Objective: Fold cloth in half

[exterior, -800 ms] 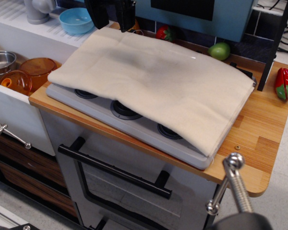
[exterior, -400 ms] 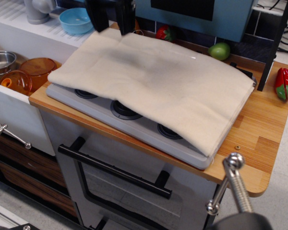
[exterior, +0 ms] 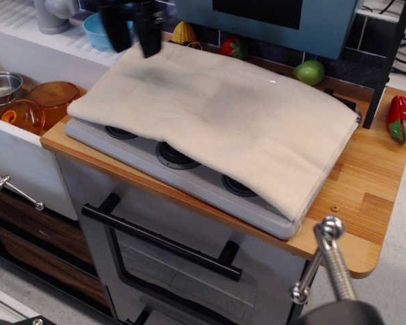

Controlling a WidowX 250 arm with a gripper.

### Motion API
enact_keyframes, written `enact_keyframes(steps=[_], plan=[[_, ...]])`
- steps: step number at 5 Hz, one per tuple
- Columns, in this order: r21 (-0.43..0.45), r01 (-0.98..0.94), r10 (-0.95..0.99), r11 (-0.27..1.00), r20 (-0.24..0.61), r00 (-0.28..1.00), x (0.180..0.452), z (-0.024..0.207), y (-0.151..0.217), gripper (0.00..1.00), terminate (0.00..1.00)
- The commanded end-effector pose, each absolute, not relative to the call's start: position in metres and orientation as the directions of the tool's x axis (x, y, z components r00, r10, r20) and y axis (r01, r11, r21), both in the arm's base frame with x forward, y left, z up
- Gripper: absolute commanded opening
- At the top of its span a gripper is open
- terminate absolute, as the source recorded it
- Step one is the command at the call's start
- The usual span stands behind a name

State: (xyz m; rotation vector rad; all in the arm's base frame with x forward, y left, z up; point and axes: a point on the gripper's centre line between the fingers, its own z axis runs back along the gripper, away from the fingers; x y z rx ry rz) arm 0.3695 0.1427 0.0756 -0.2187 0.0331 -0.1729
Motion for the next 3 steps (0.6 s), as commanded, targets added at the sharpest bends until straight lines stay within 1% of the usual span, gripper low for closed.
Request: enact_keyframes(steps=[1, 2, 3], plan=[[-0.135, 0.153, -0.146, 0.979, 0.063, 0.987, 0.372, 0.078, 0.174, 1.0, 0.0], [-0.14, 0.107, -0.095, 0.984, 0.091, 0.991, 0.382, 0.07, 0.183, 1.0, 0.0], [-0.154, 0.115, -0.101, 0.981, 0.101, 0.99, 0.391, 0.056, 0.187, 1.0, 0.0]])
